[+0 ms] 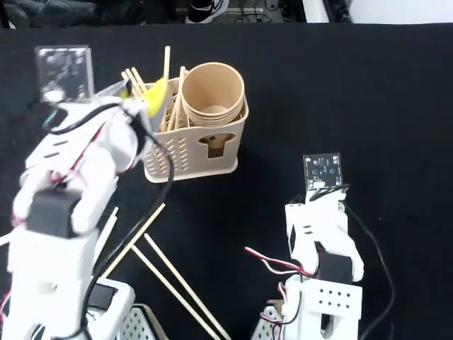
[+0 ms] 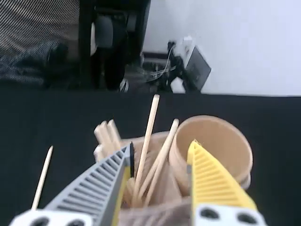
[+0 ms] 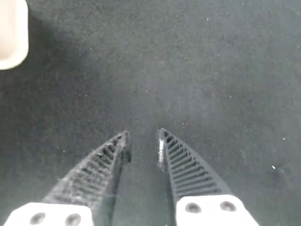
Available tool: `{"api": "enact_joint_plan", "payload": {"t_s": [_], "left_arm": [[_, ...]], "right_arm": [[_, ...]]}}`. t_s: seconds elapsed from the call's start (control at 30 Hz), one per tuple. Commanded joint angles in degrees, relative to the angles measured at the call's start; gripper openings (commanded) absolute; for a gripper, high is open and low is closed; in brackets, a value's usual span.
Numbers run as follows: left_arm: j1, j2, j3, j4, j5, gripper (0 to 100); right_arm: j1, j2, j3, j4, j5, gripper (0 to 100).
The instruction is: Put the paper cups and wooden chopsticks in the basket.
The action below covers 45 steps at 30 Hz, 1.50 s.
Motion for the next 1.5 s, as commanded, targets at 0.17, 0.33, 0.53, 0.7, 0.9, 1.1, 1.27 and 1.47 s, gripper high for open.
{"api": "enact_joint_plan", "payload": {"t_s": [0.17, 0.33, 0.53, 0.7, 0.9, 1.1, 1.27, 1.47], "left_arm": [[-13.85, -5.45, -3.21, 23.38, -5.89, 20], [-31.78, 2.90, 7.16, 19.25, -14.86, 26], [-37.49, 26.11, 9.45, 12.31, -32.70, 26], [-38.29, 42.20, 3.74, 13.27, -44.84, 25], [-43.21, 50.11, 2.42, 13.01, -64.70, 23], [-46.55, 52.75, 6.73, 3.08, -72.00, 24], [-46.46, 57.67, 9.63, -2.29, -72.26, 24], [-46.99, 63.91, 7.78, -2.64, -72.00, 20]], "right_arm": [[-0.70, -0.40, -0.31, -1.14, -0.35, 10.3], [-0.70, -0.40, -0.31, -0.97, -0.35, 10.3], [-0.70, -0.40, -0.31, -0.88, -0.35, 10.3], [-0.70, -0.40, -0.31, -0.88, -0.35, 10.3], [-0.70, -0.40, -0.31, -0.88, -0.35, 10.3], [-0.70, -0.40, -0.31, -0.88, -0.35, 10.3], [-0.70, -0.40, -0.31, -0.88, -0.35, 10.3], [-0.70, -0.40, -0.31, -0.88, -0.35, 10.3]]}}
